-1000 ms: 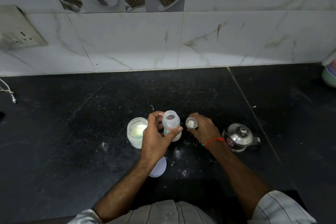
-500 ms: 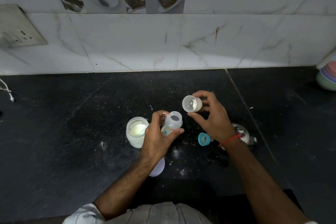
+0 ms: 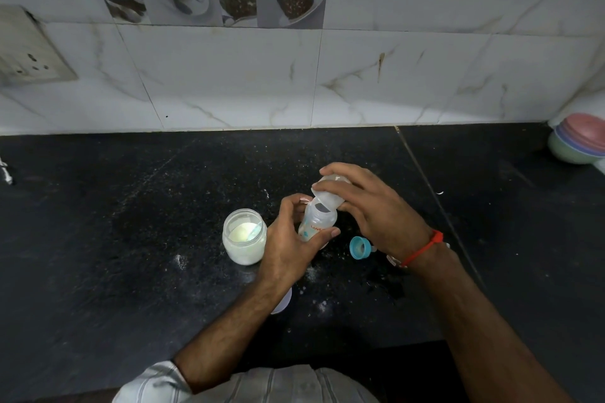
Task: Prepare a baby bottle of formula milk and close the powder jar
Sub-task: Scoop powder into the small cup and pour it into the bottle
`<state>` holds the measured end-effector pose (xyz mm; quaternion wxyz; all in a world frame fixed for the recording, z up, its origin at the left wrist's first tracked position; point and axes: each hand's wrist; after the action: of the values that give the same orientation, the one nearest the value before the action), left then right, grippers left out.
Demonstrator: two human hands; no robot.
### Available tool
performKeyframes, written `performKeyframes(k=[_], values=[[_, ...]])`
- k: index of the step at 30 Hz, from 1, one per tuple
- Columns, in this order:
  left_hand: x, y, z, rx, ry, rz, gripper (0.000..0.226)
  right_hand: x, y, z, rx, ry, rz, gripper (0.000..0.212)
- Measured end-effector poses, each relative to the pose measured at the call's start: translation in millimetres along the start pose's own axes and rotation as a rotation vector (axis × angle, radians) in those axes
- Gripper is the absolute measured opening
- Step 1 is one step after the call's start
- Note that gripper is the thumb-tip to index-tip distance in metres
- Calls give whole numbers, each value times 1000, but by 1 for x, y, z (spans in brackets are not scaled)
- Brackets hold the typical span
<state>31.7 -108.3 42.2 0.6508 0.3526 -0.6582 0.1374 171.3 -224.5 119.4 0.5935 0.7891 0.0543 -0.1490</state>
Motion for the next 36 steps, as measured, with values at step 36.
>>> performKeyframes(k=[36], values=[[-13, 14, 6, 38, 98, 2, 57, 55, -98, -5, -181, -715, -256, 58]])
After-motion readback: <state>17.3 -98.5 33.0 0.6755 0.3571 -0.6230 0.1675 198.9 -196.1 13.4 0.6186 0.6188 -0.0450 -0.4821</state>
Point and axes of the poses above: each hand's wrist, its own z-axis away from the middle knuckle, its own y-axis out of the back of the hand, x = y × z, and after that the axes turned 4 degrees about -x, right-handed
